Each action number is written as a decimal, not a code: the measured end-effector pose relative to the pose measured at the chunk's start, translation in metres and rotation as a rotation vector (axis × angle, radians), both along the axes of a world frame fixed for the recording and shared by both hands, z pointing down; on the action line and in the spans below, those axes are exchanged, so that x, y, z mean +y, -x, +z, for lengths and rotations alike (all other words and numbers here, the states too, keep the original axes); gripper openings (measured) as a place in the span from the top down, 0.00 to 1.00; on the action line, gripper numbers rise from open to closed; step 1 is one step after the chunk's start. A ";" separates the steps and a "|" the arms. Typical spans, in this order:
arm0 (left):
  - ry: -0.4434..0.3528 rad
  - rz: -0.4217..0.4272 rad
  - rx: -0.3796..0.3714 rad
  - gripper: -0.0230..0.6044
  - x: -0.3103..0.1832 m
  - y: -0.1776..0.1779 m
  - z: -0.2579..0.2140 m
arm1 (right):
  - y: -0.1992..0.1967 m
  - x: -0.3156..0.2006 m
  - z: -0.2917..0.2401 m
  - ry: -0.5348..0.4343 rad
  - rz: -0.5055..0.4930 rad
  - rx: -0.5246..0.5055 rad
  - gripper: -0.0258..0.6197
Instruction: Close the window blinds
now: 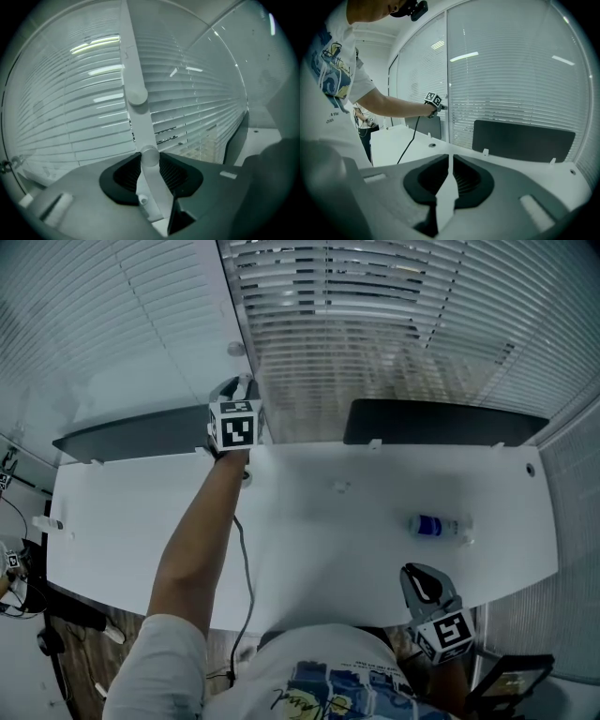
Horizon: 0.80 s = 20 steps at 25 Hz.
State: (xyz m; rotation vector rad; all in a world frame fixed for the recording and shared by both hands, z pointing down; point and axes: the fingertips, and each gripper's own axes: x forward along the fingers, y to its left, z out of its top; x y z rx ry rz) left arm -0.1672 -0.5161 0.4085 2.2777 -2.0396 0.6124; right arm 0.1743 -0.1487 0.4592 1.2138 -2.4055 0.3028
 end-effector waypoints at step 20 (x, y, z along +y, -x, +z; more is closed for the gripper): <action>-0.125 0.312 -1.180 0.75 0.000 -0.017 0.012 | -0.005 0.004 -0.003 0.002 0.022 0.010 0.93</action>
